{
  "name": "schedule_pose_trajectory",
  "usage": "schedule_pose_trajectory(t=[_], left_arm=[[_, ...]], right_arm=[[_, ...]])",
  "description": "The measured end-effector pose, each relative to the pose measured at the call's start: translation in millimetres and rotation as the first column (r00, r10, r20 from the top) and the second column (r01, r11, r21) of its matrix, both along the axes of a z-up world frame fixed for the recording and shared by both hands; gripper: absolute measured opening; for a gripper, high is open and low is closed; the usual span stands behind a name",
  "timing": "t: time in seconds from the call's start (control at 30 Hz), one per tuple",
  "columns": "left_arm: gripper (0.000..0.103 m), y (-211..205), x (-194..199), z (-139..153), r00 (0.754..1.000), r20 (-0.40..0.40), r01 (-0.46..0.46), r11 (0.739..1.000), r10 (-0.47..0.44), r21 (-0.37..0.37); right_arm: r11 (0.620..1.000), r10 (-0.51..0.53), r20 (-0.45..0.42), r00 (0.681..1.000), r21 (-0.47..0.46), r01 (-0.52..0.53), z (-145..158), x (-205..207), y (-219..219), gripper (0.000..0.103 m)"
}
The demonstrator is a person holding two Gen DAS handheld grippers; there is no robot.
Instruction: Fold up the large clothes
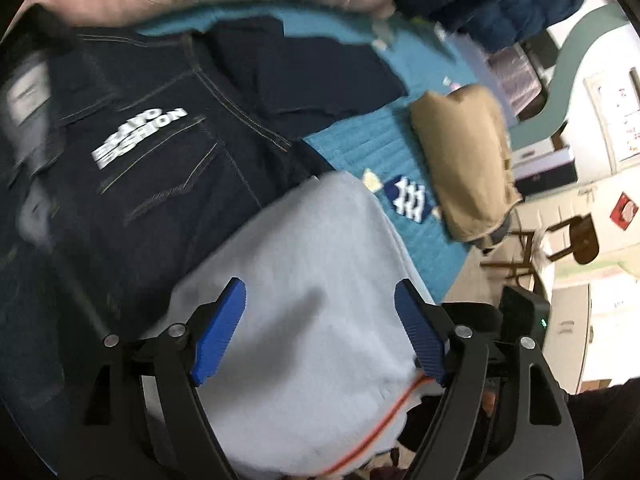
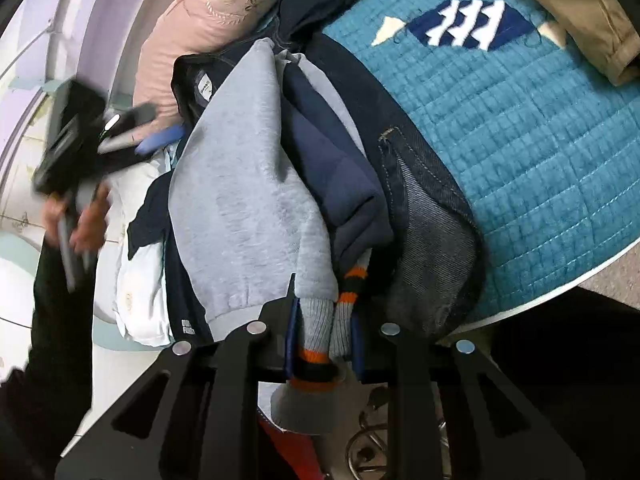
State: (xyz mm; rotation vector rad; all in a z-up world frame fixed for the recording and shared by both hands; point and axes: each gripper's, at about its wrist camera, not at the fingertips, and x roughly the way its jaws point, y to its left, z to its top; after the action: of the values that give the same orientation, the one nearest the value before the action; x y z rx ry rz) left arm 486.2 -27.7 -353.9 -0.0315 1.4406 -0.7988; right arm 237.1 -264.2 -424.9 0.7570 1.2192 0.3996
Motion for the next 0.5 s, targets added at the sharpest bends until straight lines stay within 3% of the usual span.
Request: schedule_pose_trajectory(t=[0.2,0.33,0.5], left_arm=[[0.077,-31.3,34.0,-68.0,0.984,-0.166,0.091,0.985,-0.066,0.147],[0.085,-28.0,38.7,-85.9,0.971,-0.235,0.071,0.990,-0.041,0.122],[0.085,-34.5,28.2,-86.9,0.981,-0.177,0.101,0.982,-0.073,0.157]], right_arm=[[0.999,0.010,-0.014,1.000,0.033,-0.010,-7.3,-1.1,-4.7,0.020],[0.998,0.016,-0.029,0.999,0.053,-0.014,-13.3,5.2,-5.5,0.021],[0.999,0.021,-0.035,0.999,0.048,-0.020,-14.6,7.4,-5.2,0.022]])
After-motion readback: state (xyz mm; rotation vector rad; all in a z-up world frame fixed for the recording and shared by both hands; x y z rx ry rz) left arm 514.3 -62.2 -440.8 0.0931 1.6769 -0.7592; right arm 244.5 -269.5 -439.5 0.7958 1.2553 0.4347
